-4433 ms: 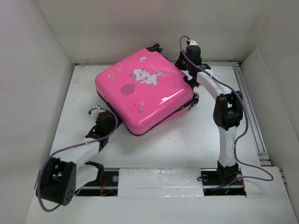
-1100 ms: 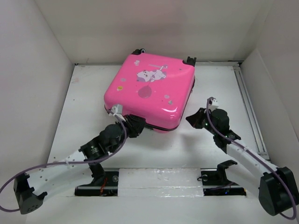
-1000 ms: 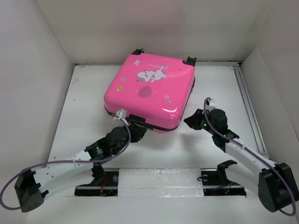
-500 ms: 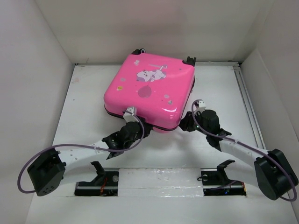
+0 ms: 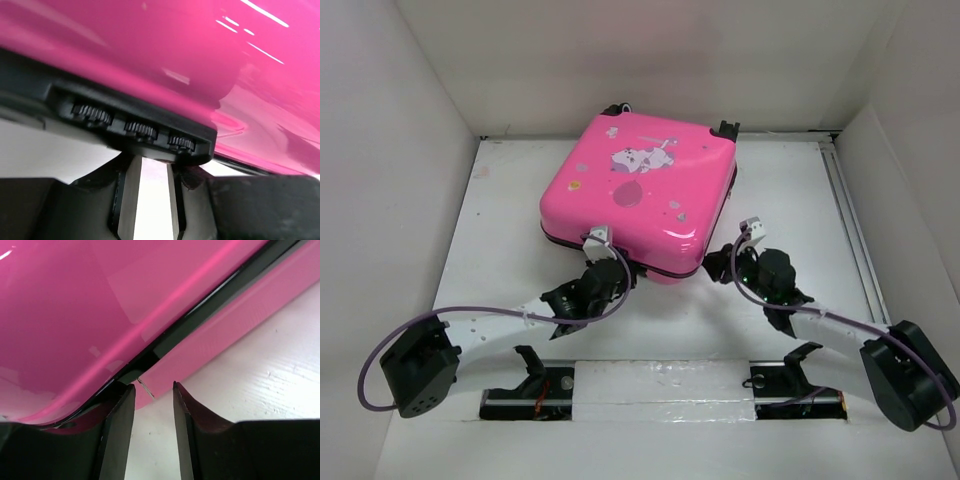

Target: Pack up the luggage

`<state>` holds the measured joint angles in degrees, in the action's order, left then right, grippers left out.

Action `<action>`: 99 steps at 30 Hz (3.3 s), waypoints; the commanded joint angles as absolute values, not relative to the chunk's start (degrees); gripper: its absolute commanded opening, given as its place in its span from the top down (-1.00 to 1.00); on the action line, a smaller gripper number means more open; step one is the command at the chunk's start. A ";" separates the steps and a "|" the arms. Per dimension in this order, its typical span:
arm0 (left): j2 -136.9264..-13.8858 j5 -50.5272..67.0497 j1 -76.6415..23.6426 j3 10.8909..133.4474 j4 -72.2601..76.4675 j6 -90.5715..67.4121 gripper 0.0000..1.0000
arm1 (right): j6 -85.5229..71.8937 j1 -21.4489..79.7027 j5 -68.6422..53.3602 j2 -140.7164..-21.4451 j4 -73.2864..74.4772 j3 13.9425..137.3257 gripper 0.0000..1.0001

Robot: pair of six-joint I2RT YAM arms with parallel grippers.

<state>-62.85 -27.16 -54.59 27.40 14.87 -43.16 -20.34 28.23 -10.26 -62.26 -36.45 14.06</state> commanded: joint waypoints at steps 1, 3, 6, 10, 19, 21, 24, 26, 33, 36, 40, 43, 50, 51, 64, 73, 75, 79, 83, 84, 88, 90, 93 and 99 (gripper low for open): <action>-61.27 -38.58 -53.35 31.90 18.72 -42.28 0.53 | -18.55 28.92 -14.75 -64.59 -51.50 14.33 0.19; -61.26 -40.07 -53.35 32.51 17.67 -42.28 0.50 | -18.54 28.92 -16.16 -65.82 -53.33 14.94 0.25; -61.26 -41.57 -53.35 33.13 17.14 -41.75 0.50 | -18.54 28.92 -18.98 -66.88 -54.67 15.46 0.29; -61.43 -42.36 -53.35 33.13 16.36 -42.62 0.45 | -19.15 28.92 -20.48 -70.04 -58.17 15.47 0.39; -62.75 -43.07 -53.35 30.94 14.58 -45.88 0.24 | -20.74 28.39 -22.85 -79.27 -68.27 18.28 0.36; -62.75 -42.37 -53.35 30.23 15.56 -45.88 0.24 | -21.62 28.39 -22.85 -80.85 -72.94 18.28 0.44; -62.75 -41.23 -53.35 30.23 16.95 -45.88 0.24 | -21.62 28.39 -21.72 -83.05 -74.70 18.28 0.71; -63.28 -40.52 -53.35 30.23 17.75 -45.35 0.24 | -22.15 28.39 -21.19 -84.54 -77.42 18.28 0.94; -66.97 -38.40 -53.35 33.57 21.45 -42.63 0.24 | -26.19 35.58 -14.88 -81.40 -73.07 14.69 1.00; -69.95 -39.02 -52.65 37.08 22.15 -41.31 0.24 | -26.89 43.57 -6.08 -72.88 -58.75 12.84 1.00; -72.69 -36.83 -51.06 41.48 22.85 -40.69 0.24 | -29.35 53.07 3.68 -60.32 -40.81 10.20 1.00; -74.09 -35.34 -51.06 43.06 24.16 -40.17 0.24 | -31.90 57.82 7.55 -52.05 -29.12 9.67 1.00; -79.62 -28.21 -52.46 45.43 27.33 -41.22 0.24 | -34.54 66.26 14.76 -61.93 -29.17 21.66 1.00; -79.63 -28.21 -52.47 46.74 26.72 -41.22 0.24 | -34.54 68.01 15.46 -67.53 -29.18 24.32 1.00; -76.12 -29.79 -52.56 46.24 24.09 -40.17 -0.16 | -32.43 74.55 27.07 -79.29 -31.55 34.28 1.00; -55.83 -30.33 -36.50 36.65 17.67 -41.75 -0.79 | -33.57 69.87 18.91 -65.75 -27.17 25.05 1.00; -52.65 -25.95 -29.47 36.65 18.28 -42.28 -0.79 | -34.10 69.87 14.52 -64.60 -26.02 23.39 1.00; -58.16 -15.15 -16.99 44.35 18.20 -45.51 -0.82 | -37.43 70.93 10.99 -61.36 -21.54 20.57 0.93; -70.28 -2.64 -8.18 53.03 23.82 -50.89 -0.80 | -37.44 70.93 13.35 -57.06 -12.60 21.70 0.06; -77.45 -2.11 -7.65 56.83 20.34 -49.15 -0.80 | -36.83 70.93 15.45 -56.00 -10.74 23.10 -0.07; -96.96 6.92 -4.23 79.15 10.04 -45.62 -0.71 | -37.70 68.05 22.82 -51.86 -0.46 27.06 -0.10; -102.80 10.88 -3.44 86.20 9.67 -45.62 -0.64 | -40.15 64.97 24.78 -49.84 3.84 27.85 0.36; -113.79 13.61 -3.43 98.90 3.20 -42.47 -0.61 | -41.39 56.89 25.92 -47.91 5.27 27.86 0.89; -129.17 20.47 -5.27 116.18 -4.92 -37.10 -0.59 | -41.92 39.41 25.40 -50.18 4.49 29.61 0.95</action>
<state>-128.05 13.72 -3.68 108.97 -0.19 -41.56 -40.86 44.95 24.12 -48.93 3.90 26.26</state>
